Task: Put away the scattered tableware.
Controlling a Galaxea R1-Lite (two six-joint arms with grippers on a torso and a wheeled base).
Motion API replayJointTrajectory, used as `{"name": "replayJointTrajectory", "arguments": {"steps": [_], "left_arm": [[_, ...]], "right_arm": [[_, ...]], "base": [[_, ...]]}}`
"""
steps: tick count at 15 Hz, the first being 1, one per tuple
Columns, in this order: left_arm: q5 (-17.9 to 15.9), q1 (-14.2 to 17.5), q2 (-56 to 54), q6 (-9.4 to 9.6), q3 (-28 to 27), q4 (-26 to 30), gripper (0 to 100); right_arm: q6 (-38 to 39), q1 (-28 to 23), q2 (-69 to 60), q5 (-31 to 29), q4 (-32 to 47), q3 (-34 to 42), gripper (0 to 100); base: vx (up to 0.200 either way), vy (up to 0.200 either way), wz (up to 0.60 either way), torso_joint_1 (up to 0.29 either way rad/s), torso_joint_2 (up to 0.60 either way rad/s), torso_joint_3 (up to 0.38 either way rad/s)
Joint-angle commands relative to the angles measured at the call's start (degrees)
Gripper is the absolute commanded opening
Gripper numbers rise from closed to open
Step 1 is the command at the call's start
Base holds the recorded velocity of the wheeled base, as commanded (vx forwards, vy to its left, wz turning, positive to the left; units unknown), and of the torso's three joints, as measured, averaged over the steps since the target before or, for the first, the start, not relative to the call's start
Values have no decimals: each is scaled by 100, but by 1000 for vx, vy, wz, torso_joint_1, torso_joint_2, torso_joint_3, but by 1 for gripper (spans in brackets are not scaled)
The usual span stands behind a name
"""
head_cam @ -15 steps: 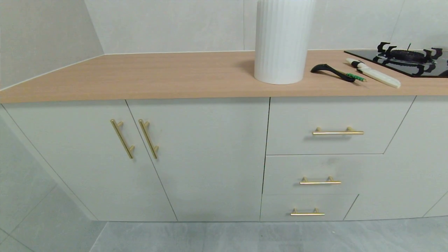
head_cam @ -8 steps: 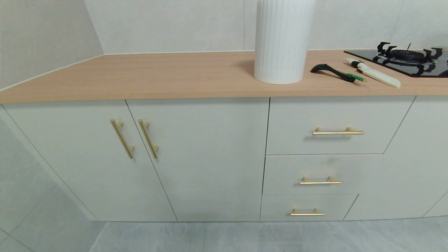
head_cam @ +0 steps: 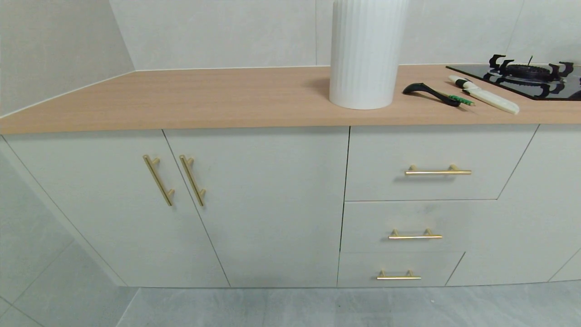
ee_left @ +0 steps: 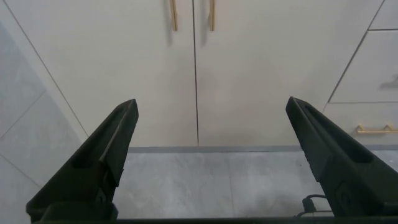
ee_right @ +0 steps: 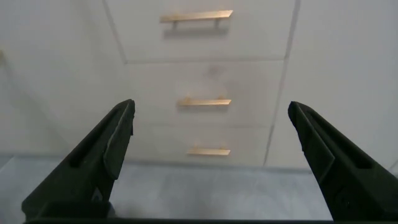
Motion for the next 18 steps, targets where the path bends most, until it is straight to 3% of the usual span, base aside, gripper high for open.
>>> {"name": "replayJointTrajectory", "arguments": {"steps": [1, 7, 13, 15, 18], "left_arm": [[-2, 0, 2, 2, 0, -1, 100], [-2, 0, 2, 2, 0, -1, 100], [-2, 0, 2, 2, 0, -1, 100], [-2, 0, 2, 2, 0, -1, 100], [-2, 0, 2, 2, 0, -1, 100]], "right_arm": [[67, 526, 1810, 57, -11, -367, 100], [-407, 544, 4262, 22, -222, -1149, 100], [-504, 544, 6697, 39, -2033, -1413, 100], [-504, 544, 7989, 4, -2982, -1703, 100], [-504, 535, 9131, -101, -3597, -2116, 100]], "base": [[0, 0, 0, 0, 0, 0], [0, 0, 0, 0, 0, 0], [0, 0, 0, 0, 0, 0], [0, 0, 0, 0, 0, 0], [0, 0, 0, 0, 0, 0]]}}
